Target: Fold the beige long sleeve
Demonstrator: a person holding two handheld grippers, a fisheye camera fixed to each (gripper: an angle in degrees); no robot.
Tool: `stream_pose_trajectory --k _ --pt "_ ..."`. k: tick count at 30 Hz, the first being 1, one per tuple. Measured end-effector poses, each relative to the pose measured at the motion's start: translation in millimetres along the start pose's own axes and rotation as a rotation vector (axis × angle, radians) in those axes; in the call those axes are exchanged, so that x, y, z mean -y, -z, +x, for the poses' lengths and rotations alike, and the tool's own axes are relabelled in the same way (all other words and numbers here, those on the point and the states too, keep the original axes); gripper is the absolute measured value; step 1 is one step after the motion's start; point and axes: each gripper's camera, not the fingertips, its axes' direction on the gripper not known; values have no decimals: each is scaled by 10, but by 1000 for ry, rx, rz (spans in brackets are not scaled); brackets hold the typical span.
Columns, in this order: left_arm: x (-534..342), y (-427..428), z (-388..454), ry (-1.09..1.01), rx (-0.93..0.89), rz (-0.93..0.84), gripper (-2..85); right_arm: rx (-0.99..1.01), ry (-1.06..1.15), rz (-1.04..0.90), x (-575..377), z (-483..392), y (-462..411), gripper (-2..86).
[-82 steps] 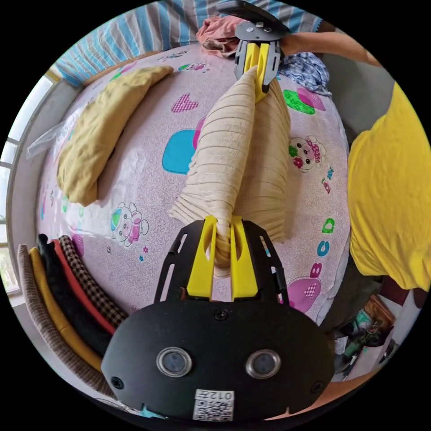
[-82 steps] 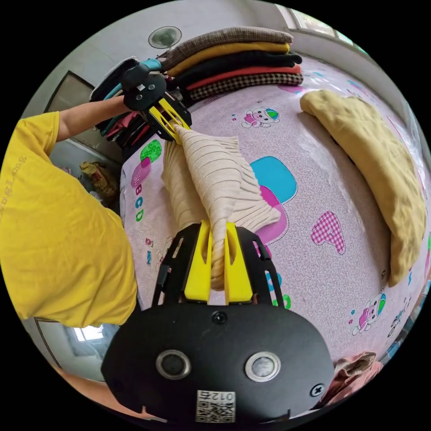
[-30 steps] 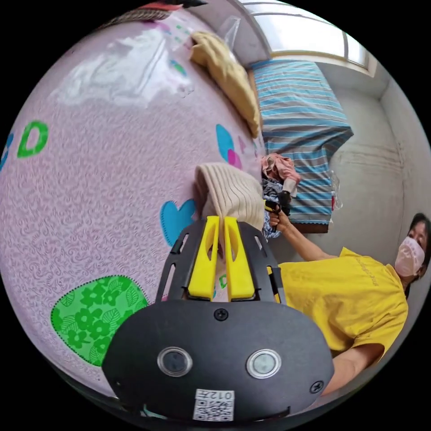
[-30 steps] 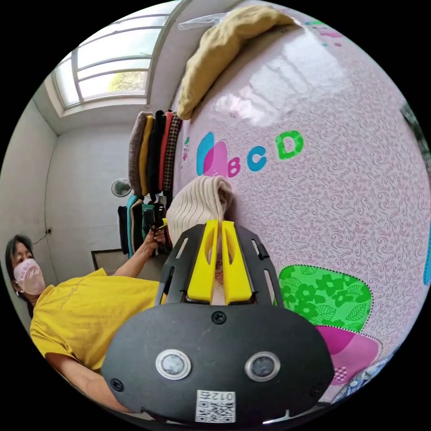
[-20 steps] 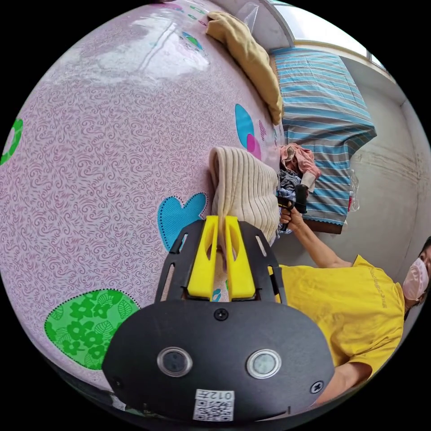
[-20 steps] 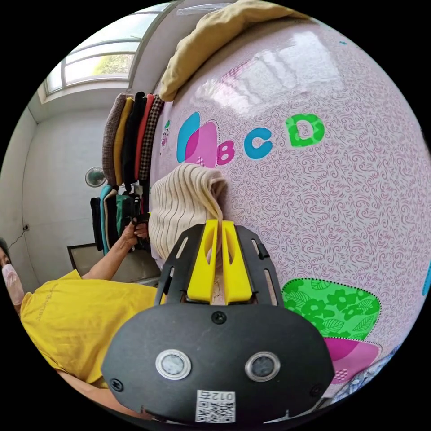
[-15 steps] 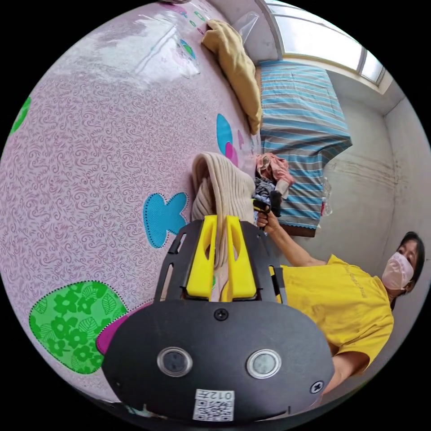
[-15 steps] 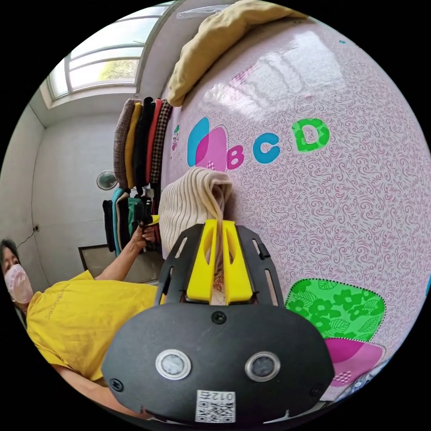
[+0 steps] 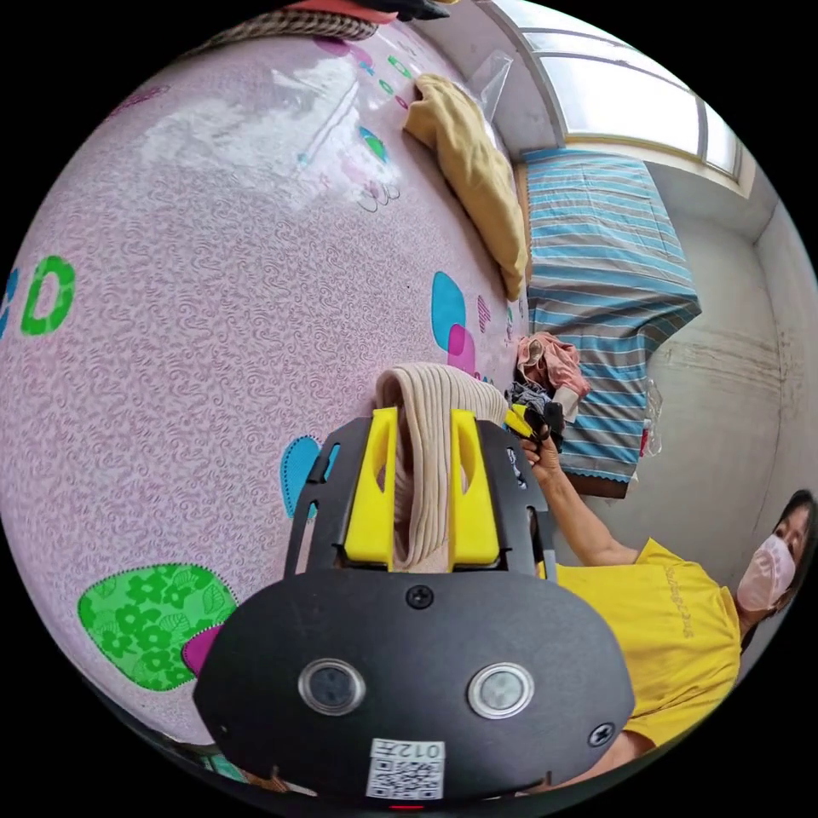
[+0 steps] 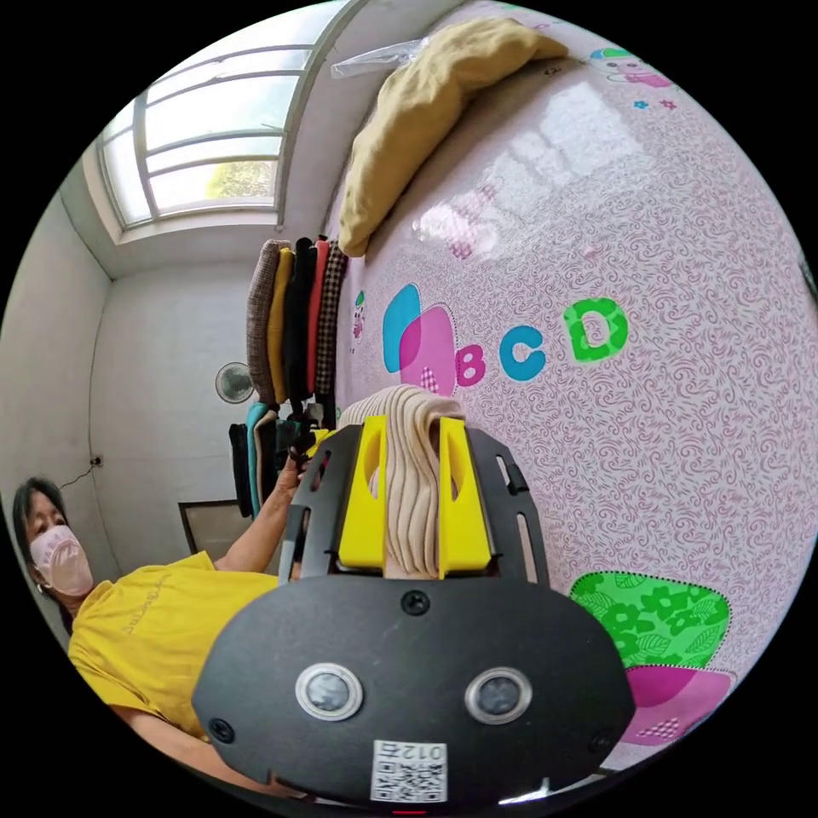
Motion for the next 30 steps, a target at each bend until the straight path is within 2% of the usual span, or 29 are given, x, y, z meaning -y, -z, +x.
stream_pose_trajectory --k 2,5,9,14,20,24,30 --pt "133 -116 -30 -26 -20 -53 23 6 -53 -41 77 59 -87 44" --pt "200 -40 -94 -41 28 -17 14 -16 -87 25 90 115 -12 31" --pt "168 8 -381 -7 54 -72 11 -87 -123 26 31 264 -21 25" --pt "-40 39 -772 92 -110 -46 16 -90 -112 12 -68 327 -78 32" --pt "-287 217 -569 -24 -191 46 43 -42 -23 -8 -271 134 17 85" --pt "-607 398 -488 -67 -166 65 64 -41 48 -38 -583 -5 82 93" --pt "-1183 149 -166 -249 -31 -78 88 -35 170 -120 -1222 -123 -71 95"
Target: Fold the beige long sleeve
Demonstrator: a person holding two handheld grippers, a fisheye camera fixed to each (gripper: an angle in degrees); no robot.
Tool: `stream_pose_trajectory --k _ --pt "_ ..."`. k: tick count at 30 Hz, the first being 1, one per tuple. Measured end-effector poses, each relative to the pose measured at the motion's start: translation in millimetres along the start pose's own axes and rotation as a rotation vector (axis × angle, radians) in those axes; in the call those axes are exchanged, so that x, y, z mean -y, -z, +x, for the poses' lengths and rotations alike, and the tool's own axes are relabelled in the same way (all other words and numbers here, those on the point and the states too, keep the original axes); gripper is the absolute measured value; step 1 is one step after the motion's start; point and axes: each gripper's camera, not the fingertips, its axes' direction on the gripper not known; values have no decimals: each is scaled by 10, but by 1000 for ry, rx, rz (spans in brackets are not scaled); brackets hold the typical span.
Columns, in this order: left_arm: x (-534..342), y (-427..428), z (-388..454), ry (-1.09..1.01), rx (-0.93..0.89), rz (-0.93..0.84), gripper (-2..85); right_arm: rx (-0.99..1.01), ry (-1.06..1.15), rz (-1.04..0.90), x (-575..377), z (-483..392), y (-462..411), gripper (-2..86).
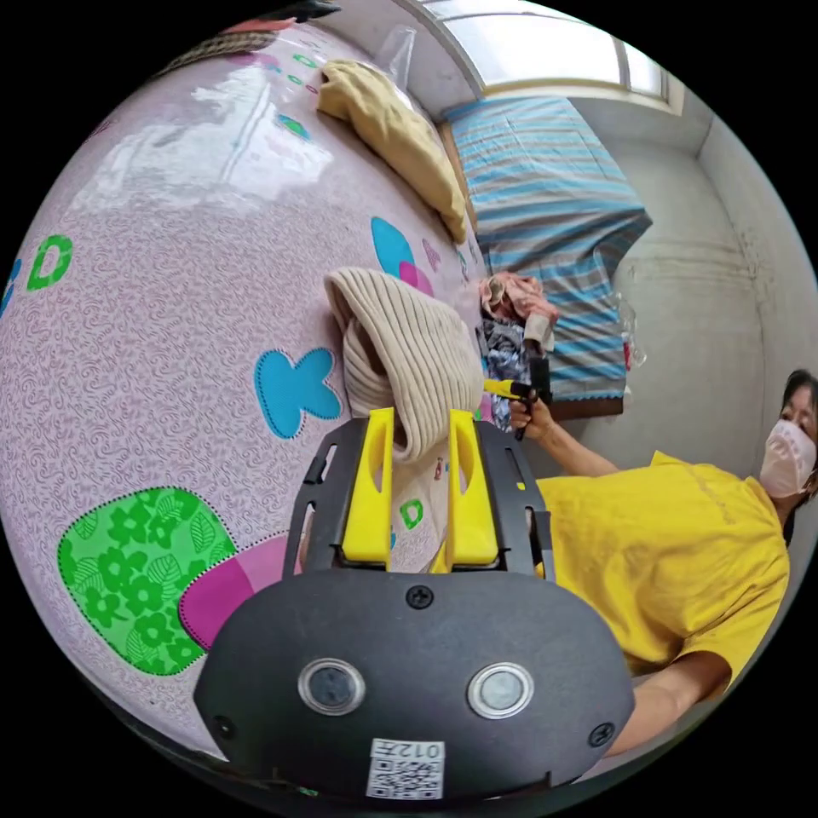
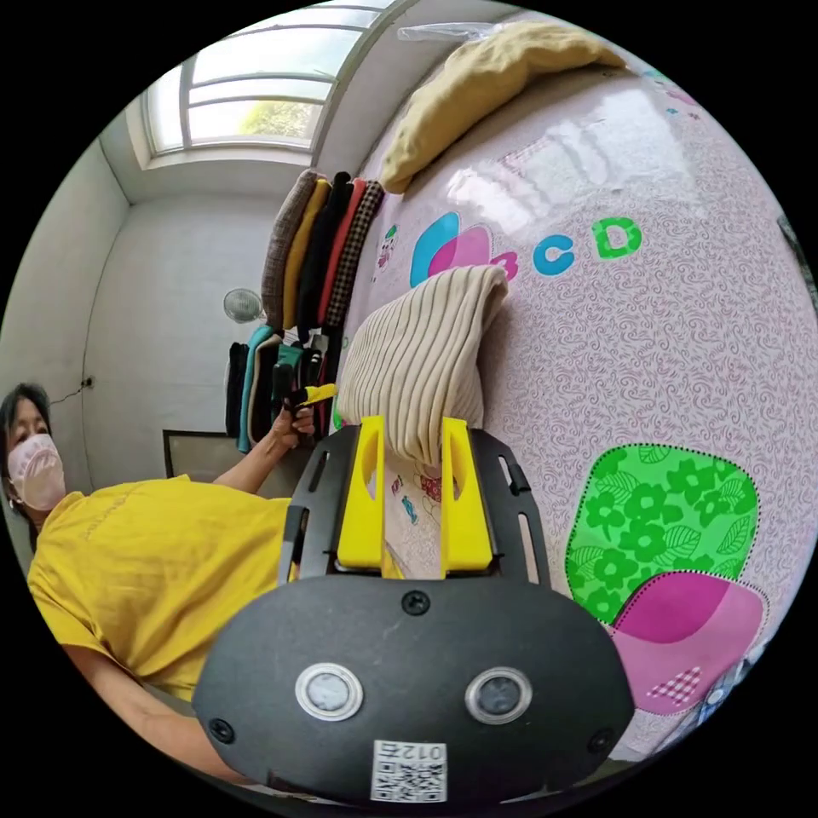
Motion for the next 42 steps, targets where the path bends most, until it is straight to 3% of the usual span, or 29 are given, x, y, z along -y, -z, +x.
stream_pose_trajectory --k 12,14,24,30,35,38,42 --pt "-149 -560 98 -83 100 -162 36 -192 209 -247 -184 -259 -695 27" --pt "-146 -527 54 -80 97 -183 23 -295 238 -263 -181 -314 -737 18" --pt "-105 -473 -267 -6 95 -237 9 -447 166 -302 -90 -139 -703 12" --pt "-25 -573 -361 81 47 -219 18 -392 28 -215 -115 2 -738 36" --pt "-104 -256 -398 106 -78 -108 38 -243 -39 -104 -55 23 -404 74" --pt "-117 -37 -391 113 -84 0 52 -147 -49 3 50 28 -209 82" --pt "99 -79 -289 77 -67 11 60 -24 -63 55 263 73 -225 76"
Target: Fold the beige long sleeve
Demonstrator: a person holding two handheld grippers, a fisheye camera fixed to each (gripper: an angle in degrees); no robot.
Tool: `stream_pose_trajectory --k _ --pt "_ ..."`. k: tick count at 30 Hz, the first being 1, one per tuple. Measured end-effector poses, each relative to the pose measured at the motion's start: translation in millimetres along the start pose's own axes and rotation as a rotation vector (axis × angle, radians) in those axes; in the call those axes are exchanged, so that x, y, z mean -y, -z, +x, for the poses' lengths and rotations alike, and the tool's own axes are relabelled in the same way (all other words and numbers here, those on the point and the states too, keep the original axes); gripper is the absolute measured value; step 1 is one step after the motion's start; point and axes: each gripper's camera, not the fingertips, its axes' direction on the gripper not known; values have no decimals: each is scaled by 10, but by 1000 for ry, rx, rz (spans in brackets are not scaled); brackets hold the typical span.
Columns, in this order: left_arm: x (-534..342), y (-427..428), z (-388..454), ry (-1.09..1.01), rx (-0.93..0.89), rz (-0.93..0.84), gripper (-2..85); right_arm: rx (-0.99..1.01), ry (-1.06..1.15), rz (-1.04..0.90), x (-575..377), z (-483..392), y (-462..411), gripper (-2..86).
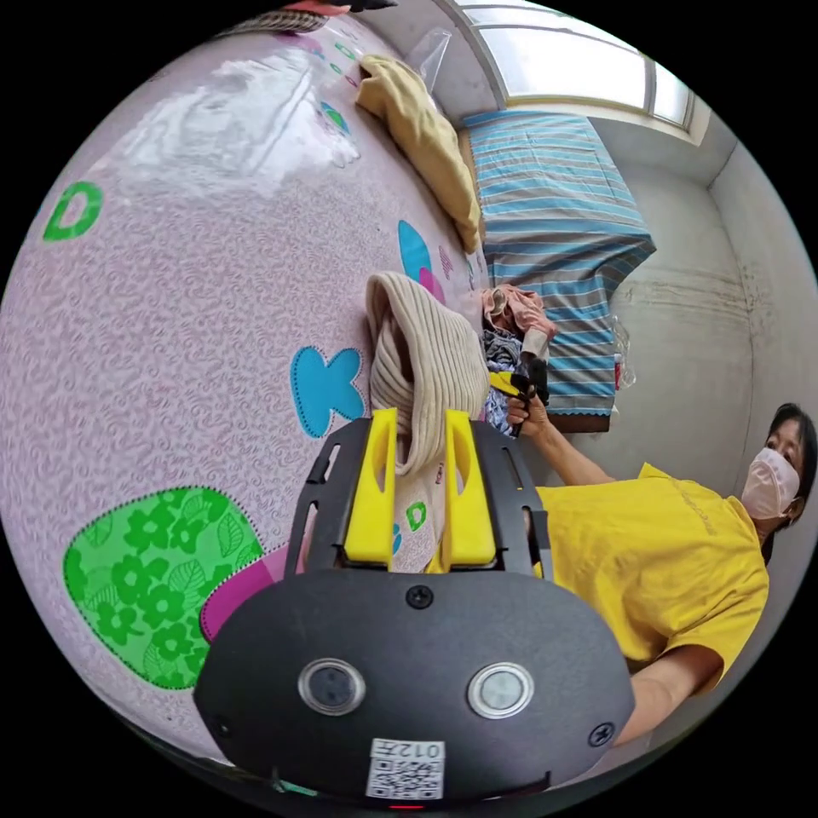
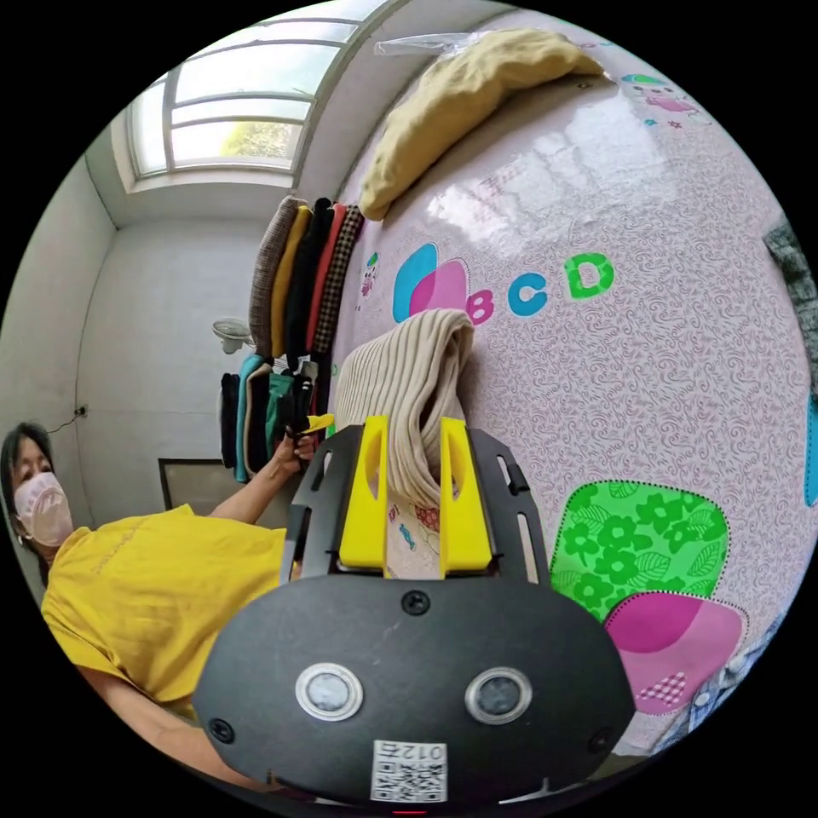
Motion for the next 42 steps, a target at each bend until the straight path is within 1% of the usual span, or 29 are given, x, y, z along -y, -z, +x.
stream_pose_trajectory --k 2,4,5,7,9,11,13,15,18,20,22,23,25,27,29,32,35,39,40,42 --pt "192 -181 57 -18 -5 -43 48 20 -9 -31 135 19 -129 53" --pt "298 -300 99 -44 -2 -68 31 -10 -38 -46 198 48 -195 37" --pt "338 -338 93 -27 69 -84 22 -47 -66 -29 215 81 -184 31" --pt "357 -340 11 27 126 -94 14 -85 -131 15 211 183 -129 26" --pt "336 -298 -94 76 98 -76 9 -80 -174 35 196 295 -104 23" --pt "296 -245 -181 110 17 -48 6 -7 -187 35 202 371 -120 24" --pt "270 -194 -178 111 -27 -15 5 -7 -178 36 216 355 -102 26" --pt "245 -105 -123 108 -21 35 4 -29 -168 37 238 315 -48 31" --pt "214 125 95 96 49 161 4 -101 -117 116 245 133 163 28" --pt "268 223 507 -6 175 249 4 -170 -11 165 266 -160 252 20" --pt "407 97 777 -75 217 231 5 -191 98 142 326 -392 163 15" --pt "539 -69 894 -120 199 175 5 -193 159 113 384 -503 54 13" --pt "733 -360 957 -163 163 70 5 -193 199 84 479 -556 -111 10" --pt "859 -587 875 -138 208 6 5 -164 154 69 579 -440 -247 8" --pt "918 -701 574 -23 263 -2 6 -117 42 80 652 -131 -350 7" --pt "876 -696 141 107 186 27 5 -91 -124 110 644 297 -382 5" --pt "886 -694 4 107 123 40 5 -45 -145 136 644 451 -372 5" --pt "937 -698 -42 119 52 7 5 -5 -165 97 706 519 -333 5" --pt "931 -641 0 119 35 16 5 12 -176 89 719 506 -287 6" --pt "888 -458 209 74 61 102 5 49 -122 132 714 351 -142 6"
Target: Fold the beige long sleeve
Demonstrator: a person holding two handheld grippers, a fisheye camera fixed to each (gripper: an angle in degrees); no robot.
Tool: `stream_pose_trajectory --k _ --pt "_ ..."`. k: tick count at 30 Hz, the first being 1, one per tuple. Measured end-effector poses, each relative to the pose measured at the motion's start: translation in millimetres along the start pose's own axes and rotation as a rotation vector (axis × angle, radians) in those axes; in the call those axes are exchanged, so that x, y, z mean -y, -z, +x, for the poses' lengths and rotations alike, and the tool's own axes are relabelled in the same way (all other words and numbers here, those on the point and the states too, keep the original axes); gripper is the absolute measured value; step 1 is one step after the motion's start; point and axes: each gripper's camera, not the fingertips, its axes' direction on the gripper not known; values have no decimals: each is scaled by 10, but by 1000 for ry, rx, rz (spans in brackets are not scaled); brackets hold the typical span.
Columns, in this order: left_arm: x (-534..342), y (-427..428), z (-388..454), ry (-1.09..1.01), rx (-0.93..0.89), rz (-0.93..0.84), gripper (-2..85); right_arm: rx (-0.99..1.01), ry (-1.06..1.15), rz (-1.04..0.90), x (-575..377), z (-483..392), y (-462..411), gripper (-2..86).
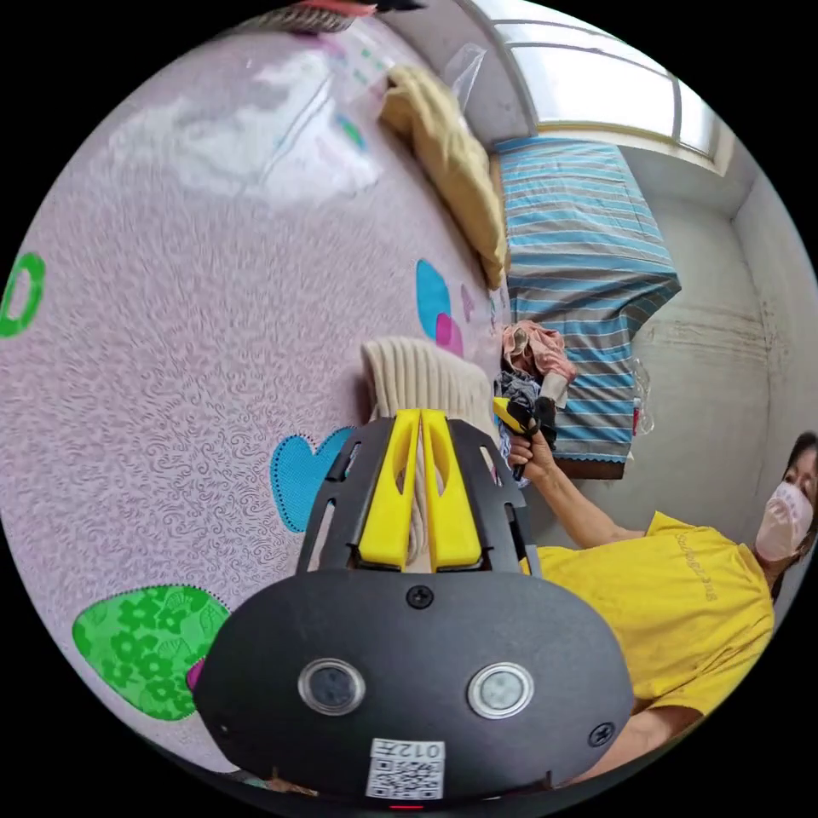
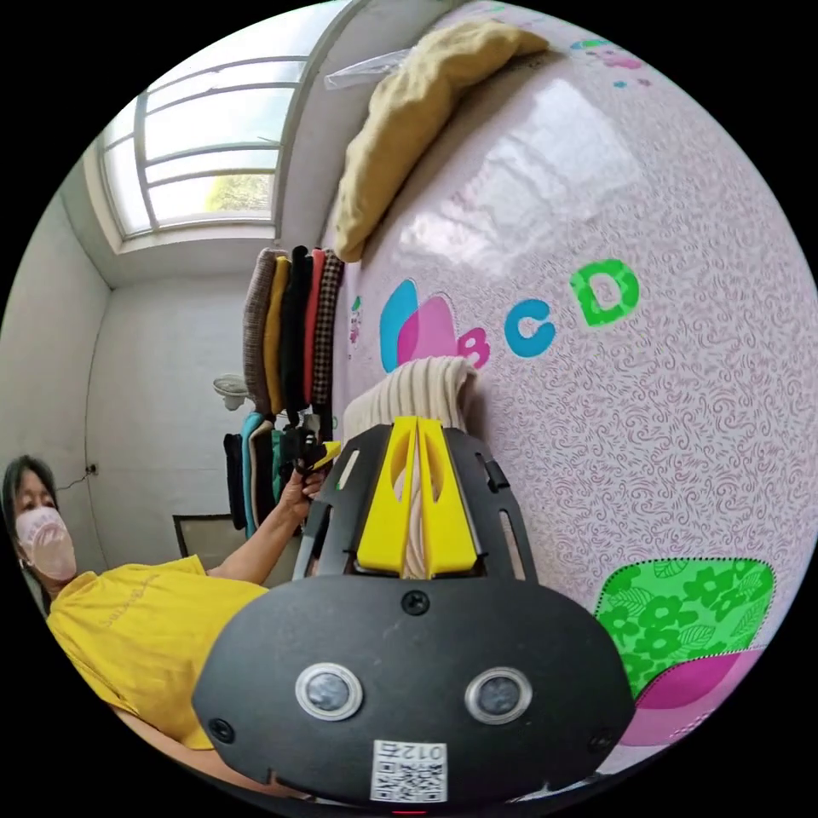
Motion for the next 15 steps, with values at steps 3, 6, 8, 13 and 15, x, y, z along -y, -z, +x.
stream_pose_trajectory --k 3,6,8,13,15 --pt "23 167 488 -125 111 130 6 21 136 55 44 -361 122 7" --pt "338 -208 751 -227 74 15 5 100 173 7 276 -481 -134 7" --pt "545 -566 702 -237 77 -83 5 123 135 -42 438 -405 -421 7" --pt "504 -809 5 -53 -17 -129 4 62 -15 -79 474 108 -638 5" --pt "448 -806 -104 -32 -88 -96 4 19 40 -97 471 56 -654 5"
